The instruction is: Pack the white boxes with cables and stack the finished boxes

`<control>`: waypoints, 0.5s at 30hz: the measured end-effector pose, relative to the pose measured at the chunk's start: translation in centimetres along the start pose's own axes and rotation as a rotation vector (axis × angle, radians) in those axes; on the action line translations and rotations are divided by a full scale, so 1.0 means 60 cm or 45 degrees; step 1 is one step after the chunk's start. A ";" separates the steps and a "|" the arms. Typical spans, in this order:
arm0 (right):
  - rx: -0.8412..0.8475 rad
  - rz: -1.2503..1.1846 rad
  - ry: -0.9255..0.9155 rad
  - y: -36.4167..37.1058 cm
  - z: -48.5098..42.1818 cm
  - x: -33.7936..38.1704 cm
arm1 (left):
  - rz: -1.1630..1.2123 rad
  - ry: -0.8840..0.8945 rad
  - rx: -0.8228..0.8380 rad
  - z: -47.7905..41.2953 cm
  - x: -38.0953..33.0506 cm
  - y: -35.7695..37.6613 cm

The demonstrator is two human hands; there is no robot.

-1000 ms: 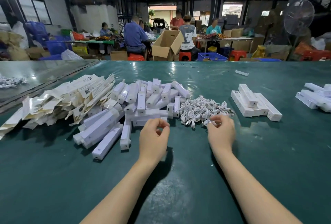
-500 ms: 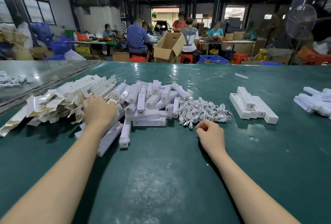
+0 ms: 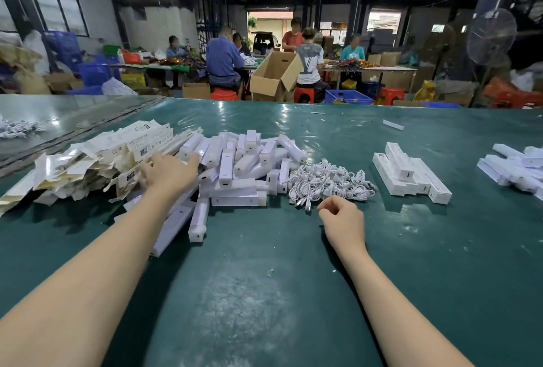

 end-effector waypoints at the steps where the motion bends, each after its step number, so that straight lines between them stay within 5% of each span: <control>1: -0.002 -0.005 0.000 0.000 0.000 0.000 | 0.061 0.005 -0.102 0.008 -0.011 -0.015; 5: -0.010 -0.053 -0.011 -0.003 0.001 0.001 | 0.341 0.246 -0.545 0.084 -0.073 -0.066; 7: 0.051 -0.179 -0.039 -0.002 0.002 0.005 | 0.489 0.461 -0.594 0.154 -0.101 -0.051; 11: 0.353 -1.058 0.206 0.016 0.010 0.016 | 0.643 0.886 -0.168 0.306 -0.150 0.030; 15: 0.324 -1.559 0.391 0.000 0.002 0.006 | 0.789 1.132 0.219 0.349 -0.169 0.066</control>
Point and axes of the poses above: each hand's wrist, its own z-axis away from the middle knuckle, its own y-axis out of the palm, x = y × z, the point moved 5 cm from there along -z, towards the middle knuckle, and after that the axes turned 1 degree about x, right-handed, at the moved point
